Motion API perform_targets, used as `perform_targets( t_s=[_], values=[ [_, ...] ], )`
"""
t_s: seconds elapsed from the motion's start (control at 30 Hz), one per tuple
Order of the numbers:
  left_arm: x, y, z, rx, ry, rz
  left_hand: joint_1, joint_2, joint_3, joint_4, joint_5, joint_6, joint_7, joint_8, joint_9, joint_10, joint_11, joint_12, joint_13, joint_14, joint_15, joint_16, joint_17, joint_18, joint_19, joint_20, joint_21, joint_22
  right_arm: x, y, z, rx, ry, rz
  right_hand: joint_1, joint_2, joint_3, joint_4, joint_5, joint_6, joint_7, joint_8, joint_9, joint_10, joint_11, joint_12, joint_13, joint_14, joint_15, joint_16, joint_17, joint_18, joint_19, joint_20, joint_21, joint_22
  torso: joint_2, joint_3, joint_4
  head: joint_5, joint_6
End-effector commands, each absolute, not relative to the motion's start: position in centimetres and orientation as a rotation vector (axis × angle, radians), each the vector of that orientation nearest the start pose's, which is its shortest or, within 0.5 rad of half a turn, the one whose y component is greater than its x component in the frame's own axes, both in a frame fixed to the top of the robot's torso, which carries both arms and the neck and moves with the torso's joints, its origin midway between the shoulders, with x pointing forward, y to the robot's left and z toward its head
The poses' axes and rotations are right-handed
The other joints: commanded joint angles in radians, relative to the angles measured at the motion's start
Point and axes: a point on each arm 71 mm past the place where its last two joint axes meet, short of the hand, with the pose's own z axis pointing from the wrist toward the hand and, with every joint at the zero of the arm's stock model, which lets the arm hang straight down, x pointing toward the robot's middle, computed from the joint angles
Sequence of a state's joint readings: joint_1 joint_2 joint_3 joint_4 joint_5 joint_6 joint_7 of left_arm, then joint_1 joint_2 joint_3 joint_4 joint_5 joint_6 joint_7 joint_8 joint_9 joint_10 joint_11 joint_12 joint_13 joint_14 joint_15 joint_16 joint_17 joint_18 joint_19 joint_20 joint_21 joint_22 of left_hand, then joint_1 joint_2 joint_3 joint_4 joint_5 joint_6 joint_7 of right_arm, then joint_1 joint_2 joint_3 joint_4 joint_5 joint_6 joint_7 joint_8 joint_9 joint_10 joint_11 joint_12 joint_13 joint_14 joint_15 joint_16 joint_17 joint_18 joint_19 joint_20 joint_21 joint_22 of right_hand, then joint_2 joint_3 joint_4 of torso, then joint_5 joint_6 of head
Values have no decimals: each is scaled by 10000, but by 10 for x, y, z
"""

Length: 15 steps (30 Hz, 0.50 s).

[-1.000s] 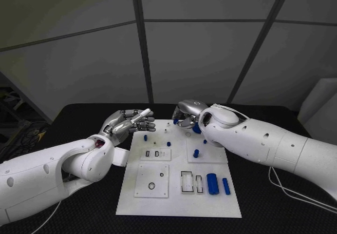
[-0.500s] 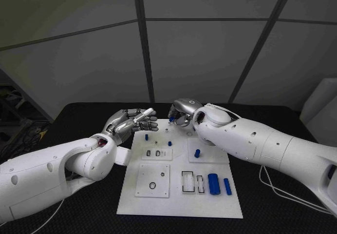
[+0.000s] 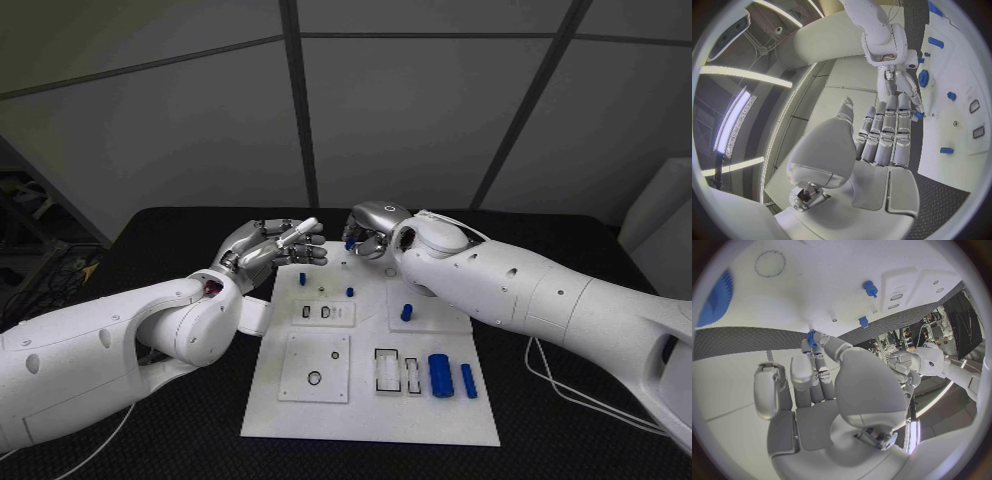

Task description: Assemble the parts on the task board

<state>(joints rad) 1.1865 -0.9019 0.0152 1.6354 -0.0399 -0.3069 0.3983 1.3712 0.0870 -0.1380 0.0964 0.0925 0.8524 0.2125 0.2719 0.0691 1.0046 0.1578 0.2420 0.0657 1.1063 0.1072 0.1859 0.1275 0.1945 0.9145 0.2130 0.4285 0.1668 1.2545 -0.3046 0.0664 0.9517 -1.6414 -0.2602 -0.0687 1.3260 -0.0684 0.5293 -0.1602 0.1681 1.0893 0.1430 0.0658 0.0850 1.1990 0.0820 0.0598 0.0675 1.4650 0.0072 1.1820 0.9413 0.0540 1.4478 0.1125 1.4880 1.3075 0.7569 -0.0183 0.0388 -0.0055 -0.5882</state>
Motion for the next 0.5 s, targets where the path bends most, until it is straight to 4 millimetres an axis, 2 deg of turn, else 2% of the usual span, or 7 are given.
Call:
perform_targets(
  t_s=[0.03,0.5],
  values=[
    [472,202,-152,-10401,14010,-16475,-52,49,-39,-6,-61,36,10,-45,-14,49,12,-54,-9,-24,60,-24,-10,-131,8,49,-46,-9,580,-71,-149,-3233,15411,5538,-57,-64,81,6,35,44,36,6,11,1,27,-5,1,65,-66,35,-25,-107,-6,-20,13,512,-3,0,0,-2,-13],
    [473,202,-151,-10381,14000,-16483,-52,49,-39,-6,-61,36,10,-45,-14,49,12,-54,-9,-24,60,-24,-10,-131,8,49,-46,-9,583,-70,-153,-3391,15832,5199,-119,-123,120,11,-3,18,43,-8,6,-63,40,-8,-9,40,-54,9,-92,-90,-62,-10,-17,432,3,-6,-8,23,-38]
  ],
)
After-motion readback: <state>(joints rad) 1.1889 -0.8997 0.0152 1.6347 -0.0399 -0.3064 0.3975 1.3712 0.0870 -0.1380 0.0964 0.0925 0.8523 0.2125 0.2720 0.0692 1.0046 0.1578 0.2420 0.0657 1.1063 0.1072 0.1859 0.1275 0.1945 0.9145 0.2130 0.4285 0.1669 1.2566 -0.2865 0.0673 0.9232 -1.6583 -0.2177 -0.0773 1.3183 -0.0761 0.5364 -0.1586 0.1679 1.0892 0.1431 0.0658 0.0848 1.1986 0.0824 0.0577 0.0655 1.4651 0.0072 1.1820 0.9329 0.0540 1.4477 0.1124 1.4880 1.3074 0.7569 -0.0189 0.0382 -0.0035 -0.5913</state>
